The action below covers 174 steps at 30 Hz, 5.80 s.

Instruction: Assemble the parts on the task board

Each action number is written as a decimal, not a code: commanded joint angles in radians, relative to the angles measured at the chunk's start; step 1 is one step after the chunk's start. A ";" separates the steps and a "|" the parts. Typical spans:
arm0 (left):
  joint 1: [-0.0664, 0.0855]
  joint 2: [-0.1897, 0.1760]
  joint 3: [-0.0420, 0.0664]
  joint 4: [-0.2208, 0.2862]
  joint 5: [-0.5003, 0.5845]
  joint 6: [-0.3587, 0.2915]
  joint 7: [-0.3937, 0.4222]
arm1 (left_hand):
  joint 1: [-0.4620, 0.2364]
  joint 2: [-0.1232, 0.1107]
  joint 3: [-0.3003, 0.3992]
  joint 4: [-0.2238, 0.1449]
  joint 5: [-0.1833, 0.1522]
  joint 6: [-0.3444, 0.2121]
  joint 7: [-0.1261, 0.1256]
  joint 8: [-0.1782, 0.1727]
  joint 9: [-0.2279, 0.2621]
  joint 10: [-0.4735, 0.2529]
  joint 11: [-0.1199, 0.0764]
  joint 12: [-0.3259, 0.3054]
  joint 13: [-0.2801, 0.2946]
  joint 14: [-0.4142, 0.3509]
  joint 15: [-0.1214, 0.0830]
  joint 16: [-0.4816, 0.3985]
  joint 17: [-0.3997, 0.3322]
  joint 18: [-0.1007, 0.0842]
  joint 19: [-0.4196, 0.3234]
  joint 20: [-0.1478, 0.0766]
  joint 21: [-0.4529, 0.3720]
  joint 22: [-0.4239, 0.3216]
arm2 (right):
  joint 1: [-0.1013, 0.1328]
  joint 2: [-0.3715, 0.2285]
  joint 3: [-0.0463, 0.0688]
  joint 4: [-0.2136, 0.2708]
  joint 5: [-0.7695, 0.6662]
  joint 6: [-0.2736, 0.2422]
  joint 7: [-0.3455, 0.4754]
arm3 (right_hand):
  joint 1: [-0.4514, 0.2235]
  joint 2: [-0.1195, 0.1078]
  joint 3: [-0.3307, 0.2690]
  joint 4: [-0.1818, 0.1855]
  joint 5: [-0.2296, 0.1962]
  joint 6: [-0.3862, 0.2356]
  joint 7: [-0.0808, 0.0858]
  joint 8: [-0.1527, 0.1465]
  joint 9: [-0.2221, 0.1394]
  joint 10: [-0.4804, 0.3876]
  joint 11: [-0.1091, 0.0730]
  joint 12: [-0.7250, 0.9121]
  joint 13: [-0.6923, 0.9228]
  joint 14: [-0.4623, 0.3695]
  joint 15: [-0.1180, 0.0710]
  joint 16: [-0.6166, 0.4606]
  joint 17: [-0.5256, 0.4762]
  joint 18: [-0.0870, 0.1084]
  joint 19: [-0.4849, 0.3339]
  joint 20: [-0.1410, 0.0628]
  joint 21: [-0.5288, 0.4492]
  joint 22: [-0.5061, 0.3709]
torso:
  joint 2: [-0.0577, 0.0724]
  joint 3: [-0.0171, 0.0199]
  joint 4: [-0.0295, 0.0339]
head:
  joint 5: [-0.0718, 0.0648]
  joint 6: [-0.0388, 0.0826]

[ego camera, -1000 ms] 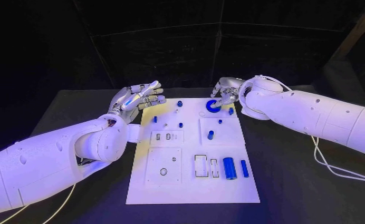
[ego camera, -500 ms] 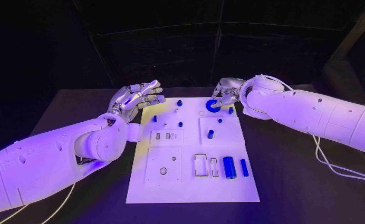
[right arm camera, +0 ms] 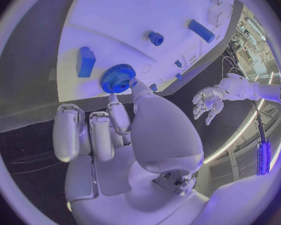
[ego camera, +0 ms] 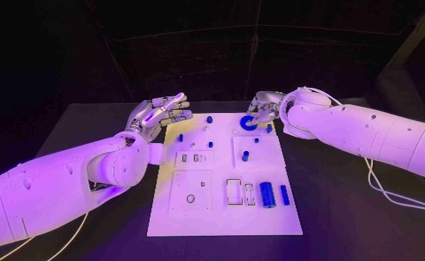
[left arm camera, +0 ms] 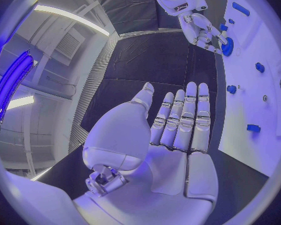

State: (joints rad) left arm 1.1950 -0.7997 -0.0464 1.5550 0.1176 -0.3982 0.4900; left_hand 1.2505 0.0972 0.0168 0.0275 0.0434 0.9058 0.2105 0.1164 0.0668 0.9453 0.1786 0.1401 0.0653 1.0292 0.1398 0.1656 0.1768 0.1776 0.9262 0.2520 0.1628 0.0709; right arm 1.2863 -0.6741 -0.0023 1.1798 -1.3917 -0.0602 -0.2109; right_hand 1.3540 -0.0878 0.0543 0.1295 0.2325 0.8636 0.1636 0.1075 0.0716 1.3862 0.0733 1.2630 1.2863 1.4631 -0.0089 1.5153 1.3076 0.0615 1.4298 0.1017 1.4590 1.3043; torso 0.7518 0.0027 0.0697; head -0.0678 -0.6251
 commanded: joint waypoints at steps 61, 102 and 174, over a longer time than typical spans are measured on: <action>0.002 0.002 0.001 -0.005 -0.002 0.010 0.000 | 0.014 0.000 0.000 -0.007 0.005 0.006 0.000 -0.006 -0.001 0.008 -0.002 -0.006 -0.001 0.011 0.000 -0.005 0.002 0.006 0.007 0.000 -0.008 -0.002 | -0.010 -0.006 -0.001 0.006 -0.006 0.022 0.007 | 0.038 -0.003 -0.030 0.002 0.012 -0.007 0.002 0.014 -0.002 -0.015 0.002 -0.024 -0.010 0.089 0.009 0.017 0.181 -0.007 0.009 0.006 0.009 0.008 | 0.000 0.0004 0.0007 | -0.012 -0.007; 0.001 0.003 0.001 -0.010 -0.002 0.035 -0.003 | 0.018 -0.002 -0.002 -0.012 0.005 0.006 -0.003 -0.009 -0.001 0.008 -0.001 -0.009 -0.001 0.010 0.001 -0.008 0.003 0.005 0.007 0.001 -0.012 -0.003 | -0.021 -0.011 0.000 0.059 -0.040 -0.164 0.031 | 0.053 0.062 0.133 -0.060 -0.016 0.129 -0.023 0.042 -0.005 0.039 -0.022 0.052 0.067 0.093 -0.011 0.025 0.199 -0.011 0.021 -0.013 0.019 0.030 | -0.001 -0.0009 0.0005 | -0.008 -0.009; 0.002 0.003 0.001 -0.009 -0.002 0.026 -0.002 | 0.020 0.000 -0.002 -0.015 0.005 0.007 -0.002 -0.011 -0.001 0.009 -0.001 -0.010 -0.001 0.010 0.001 -0.010 0.003 0.005 0.007 0.001 -0.014 -0.003 | -0.053 0.235 -0.005 0.026 -0.150 -0.161 -0.096 | -0.032 -0.014 0.145 -0.034 -0.045 -0.039 0.000 -0.051 -0.011 0.010 0.000 -0.003 0.032 0.092 0.006 0.022 0.196 -0.016 0.034 0.001 0.024 0.049 | 0.000 0.0011 -0.0008 | 0.019 -0.024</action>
State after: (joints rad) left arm 1.1951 -0.7968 -0.0462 1.5447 0.1179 -0.3784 0.4817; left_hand 1.2580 0.0975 0.0140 0.0193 0.0434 0.9058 0.2105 0.1127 0.0669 0.9453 0.1787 0.1353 0.0654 1.0365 0.1397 0.1618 0.1790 0.1775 0.9262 0.2520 0.1550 0.0692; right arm 1.2316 -0.4402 -0.0073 1.2049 -1.5336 -0.2342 -0.2990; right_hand 1.3335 -0.1028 0.2052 0.0972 0.1923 0.8303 0.1623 0.0628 0.0619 1.4022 0.0716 1.2624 1.3079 1.4631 -0.0088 1.5358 1.3073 0.0621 1.4656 0.0947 1.4784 1.3073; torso 0.7517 0.0033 0.0694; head -0.0473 -0.6489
